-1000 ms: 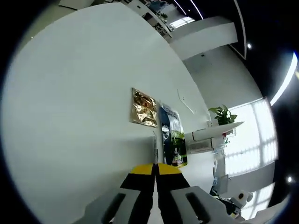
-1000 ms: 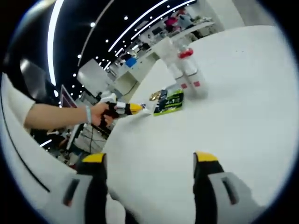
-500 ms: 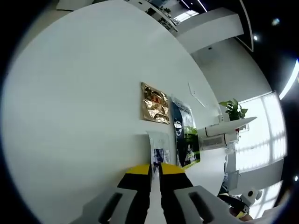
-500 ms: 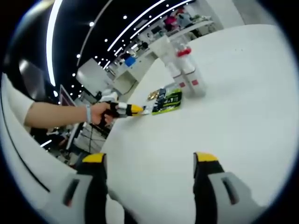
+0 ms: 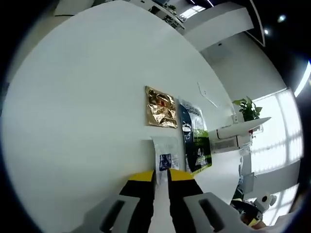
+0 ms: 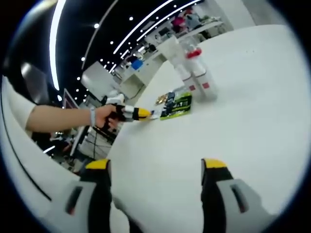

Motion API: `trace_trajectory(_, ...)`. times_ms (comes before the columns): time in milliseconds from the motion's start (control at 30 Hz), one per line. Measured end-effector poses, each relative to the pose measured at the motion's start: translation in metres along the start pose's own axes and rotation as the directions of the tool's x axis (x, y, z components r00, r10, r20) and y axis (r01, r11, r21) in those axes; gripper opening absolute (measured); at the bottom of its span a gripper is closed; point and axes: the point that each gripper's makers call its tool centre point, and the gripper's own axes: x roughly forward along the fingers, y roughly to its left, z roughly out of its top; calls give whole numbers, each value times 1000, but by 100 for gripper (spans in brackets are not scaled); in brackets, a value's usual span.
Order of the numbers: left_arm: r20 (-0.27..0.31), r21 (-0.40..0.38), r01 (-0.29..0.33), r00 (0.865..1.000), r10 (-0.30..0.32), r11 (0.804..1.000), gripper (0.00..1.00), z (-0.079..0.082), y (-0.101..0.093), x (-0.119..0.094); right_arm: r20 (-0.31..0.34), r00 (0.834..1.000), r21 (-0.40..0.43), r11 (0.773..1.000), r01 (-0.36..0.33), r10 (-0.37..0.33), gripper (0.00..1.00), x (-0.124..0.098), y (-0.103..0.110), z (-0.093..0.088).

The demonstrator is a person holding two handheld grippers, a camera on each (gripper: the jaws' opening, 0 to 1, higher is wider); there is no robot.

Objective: Arrange the skincare products in the storage area until every visible bottle or jar stands upright without overlapping.

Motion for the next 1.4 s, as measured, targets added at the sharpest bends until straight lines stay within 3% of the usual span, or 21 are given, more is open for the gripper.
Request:
trace_trajectory(267, 9, 30, -42, 999, 42, 999, 17, 5, 6, -9, 9, 1000, -7, 1000, -5, 5, 74, -2, 2, 1)
trace_trajectory(500, 36, 90, -71, 997, 68, 993, 36, 2, 4, -19, 10, 1000, -22, 1000, -20, 21, 74, -4, 8, -1)
trace_trajectory(600, 54, 171, -60, 997, 51, 983, 43, 2, -3, -21, 7, 1000, -27, 999, -24, 24, 74, -6, 10, -3)
trace_trajectory(867, 15, 233, -73, 997, 71, 970, 42, -7, -9, -7, 23, 1000, -18, 1000, -4, 4, 74, -20, 6, -9)
trace_trajectory(1000, 15, 270, -96, 995, 96, 958, 40, -1, -8, -9, 23, 1000, -3, 1000, 7, -7, 74, -22, 2, -12)
trace_trajectory(1067, 2, 312, -115, 993, 120, 943, 40, -1, -7, -9, 21, 1000, 4, 1000, 7, -8, 74, -21, 1, -13)
trace_trajectory(1133, -27, 378, -130, 988, 152, 916, 39, -2, -4, -10, 18, 1000, 6, 1000, 4, -4, 74, -19, 2, -13)
trace_trajectory(1233, -46, 405, -132, 985, 164, 905, 39, -4, -6, -8, 13, 1000, 6, 1000, -1, 1, 74, -15, 3, -12)
trace_trajectory(1400, -92, 557, -155, 965, 246, 816, 40, -9, -3, -8, 17, 1000, 7, 1000, -13, 13, 74, -9, 5, -6)
